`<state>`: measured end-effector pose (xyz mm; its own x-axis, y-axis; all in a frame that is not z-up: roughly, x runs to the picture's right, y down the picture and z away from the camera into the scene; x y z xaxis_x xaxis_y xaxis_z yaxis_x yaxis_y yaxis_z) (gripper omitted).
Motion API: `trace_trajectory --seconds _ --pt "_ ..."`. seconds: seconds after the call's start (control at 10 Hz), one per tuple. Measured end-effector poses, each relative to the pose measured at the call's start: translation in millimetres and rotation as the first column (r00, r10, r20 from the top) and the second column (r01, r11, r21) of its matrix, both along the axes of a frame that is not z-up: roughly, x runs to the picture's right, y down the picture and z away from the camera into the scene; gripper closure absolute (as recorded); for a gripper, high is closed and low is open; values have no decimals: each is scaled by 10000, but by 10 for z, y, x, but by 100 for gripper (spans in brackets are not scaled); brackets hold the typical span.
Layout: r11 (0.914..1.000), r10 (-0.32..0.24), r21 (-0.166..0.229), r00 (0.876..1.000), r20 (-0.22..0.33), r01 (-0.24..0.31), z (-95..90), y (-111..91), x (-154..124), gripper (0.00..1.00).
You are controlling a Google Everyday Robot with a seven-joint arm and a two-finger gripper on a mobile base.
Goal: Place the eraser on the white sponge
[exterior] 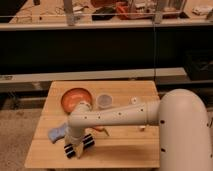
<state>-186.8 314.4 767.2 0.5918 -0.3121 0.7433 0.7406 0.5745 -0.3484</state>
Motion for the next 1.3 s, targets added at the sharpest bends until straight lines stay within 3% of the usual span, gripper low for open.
trace_trajectory --seconds 0.2,0.3,0.6,0.9,1.3 --pt "10000 -15 0 10000 5 15 -13 -13 7 98" --pt "10000 -16 0 10000 9 16 -15 -14 5 100" --pt "10000 -30 62 10000 61 30 -29 -34 -8 100" --pt "9999 35 149 9999 167 -38 -223 -293 34 100" --pt "9995 65 295 9995 305 -74 -330 -473 58 100"
